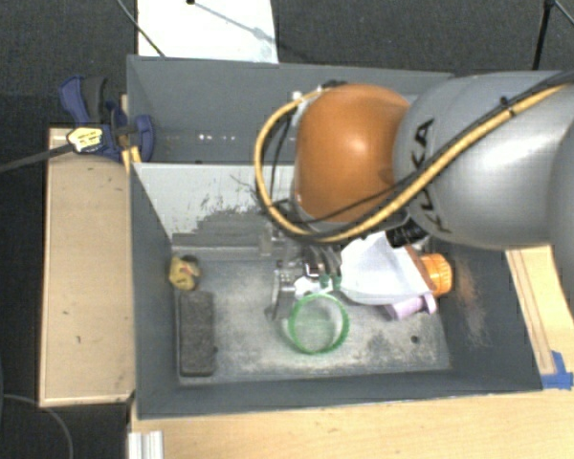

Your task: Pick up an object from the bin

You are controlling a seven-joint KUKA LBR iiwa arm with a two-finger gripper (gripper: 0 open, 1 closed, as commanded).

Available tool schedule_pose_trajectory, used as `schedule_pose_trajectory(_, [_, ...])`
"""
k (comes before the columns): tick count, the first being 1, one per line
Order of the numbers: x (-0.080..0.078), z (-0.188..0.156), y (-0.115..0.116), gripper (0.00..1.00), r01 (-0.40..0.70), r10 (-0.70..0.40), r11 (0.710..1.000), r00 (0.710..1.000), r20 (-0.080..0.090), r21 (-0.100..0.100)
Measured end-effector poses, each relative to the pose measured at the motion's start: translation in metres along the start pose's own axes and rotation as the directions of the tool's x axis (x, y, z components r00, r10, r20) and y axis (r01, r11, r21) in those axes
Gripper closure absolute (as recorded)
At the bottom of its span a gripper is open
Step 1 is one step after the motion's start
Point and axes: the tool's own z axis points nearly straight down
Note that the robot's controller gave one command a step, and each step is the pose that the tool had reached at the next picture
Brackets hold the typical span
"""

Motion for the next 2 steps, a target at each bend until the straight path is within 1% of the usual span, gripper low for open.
schedule_pose_trajectory(1, [0.0, 0.0, 0.0, 0.0, 0.0, 0.0, 1.0, 1.0, 0.0, 0.0])
schedule_pose_trajectory(2, [0.005, 0.011, -0.042, 0.0, 0.075, -0.075, 0.997, 0.997, 0.001, -0.001])
